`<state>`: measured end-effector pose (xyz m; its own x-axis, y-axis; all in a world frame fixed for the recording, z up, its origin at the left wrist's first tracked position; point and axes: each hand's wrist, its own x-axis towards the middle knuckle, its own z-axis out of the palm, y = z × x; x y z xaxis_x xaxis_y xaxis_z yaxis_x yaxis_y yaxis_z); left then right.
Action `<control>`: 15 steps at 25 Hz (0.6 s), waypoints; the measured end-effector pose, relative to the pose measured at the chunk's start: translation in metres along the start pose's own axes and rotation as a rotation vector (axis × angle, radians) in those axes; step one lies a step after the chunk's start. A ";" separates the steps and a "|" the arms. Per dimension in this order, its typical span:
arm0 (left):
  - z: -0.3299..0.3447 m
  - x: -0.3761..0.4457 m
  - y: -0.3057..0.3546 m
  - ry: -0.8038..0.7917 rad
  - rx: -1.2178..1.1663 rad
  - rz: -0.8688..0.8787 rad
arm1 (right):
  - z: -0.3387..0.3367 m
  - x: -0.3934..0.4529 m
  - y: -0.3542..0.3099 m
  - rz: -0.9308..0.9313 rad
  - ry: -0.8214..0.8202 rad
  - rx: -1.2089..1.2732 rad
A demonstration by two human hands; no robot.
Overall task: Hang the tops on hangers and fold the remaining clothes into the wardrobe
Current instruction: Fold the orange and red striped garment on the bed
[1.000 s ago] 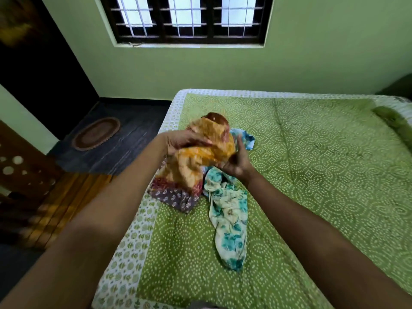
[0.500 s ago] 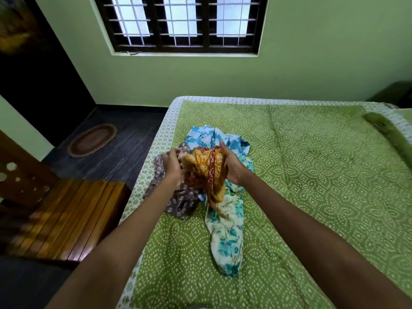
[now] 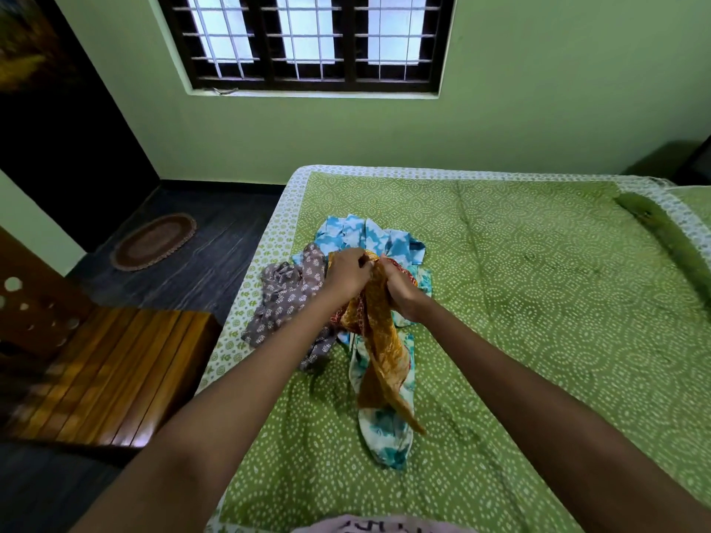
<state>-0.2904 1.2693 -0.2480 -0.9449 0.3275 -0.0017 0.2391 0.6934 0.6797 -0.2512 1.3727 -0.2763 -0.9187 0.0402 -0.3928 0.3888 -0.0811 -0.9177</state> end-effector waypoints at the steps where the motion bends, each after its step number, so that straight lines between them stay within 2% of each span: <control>1: 0.003 0.001 -0.001 0.003 -0.119 -0.069 | -0.001 0.003 0.003 -0.005 0.000 0.004; 4: -0.005 0.007 -0.004 0.035 -0.581 -0.355 | -0.004 -0.006 -0.001 -0.017 0.050 0.097; 6: -0.028 0.020 -0.012 0.089 -0.816 -0.426 | -0.015 -0.011 0.001 0.010 0.125 0.287; 7: -0.042 0.028 -0.016 0.120 -0.890 -0.432 | -0.025 -0.012 0.010 0.021 0.140 0.392; 11: -0.080 0.028 -0.017 0.192 -0.902 -0.481 | -0.066 -0.021 0.043 0.077 0.247 0.730; 12: -0.084 0.022 -0.016 0.133 -0.946 -0.493 | -0.070 -0.025 0.047 0.109 0.276 0.705; 13: -0.087 0.016 -0.013 0.052 -0.941 -0.476 | -0.069 -0.027 0.047 0.134 0.296 0.577; 15: -0.088 0.007 -0.006 -0.147 -0.687 -0.346 | -0.058 -0.031 0.032 0.067 0.335 0.236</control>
<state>-0.3179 1.2113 -0.1876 -0.8895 0.2805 -0.3607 -0.3010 0.2342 0.9244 -0.2068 1.4264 -0.2969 -0.8036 0.3453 -0.4848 0.3853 -0.3190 -0.8659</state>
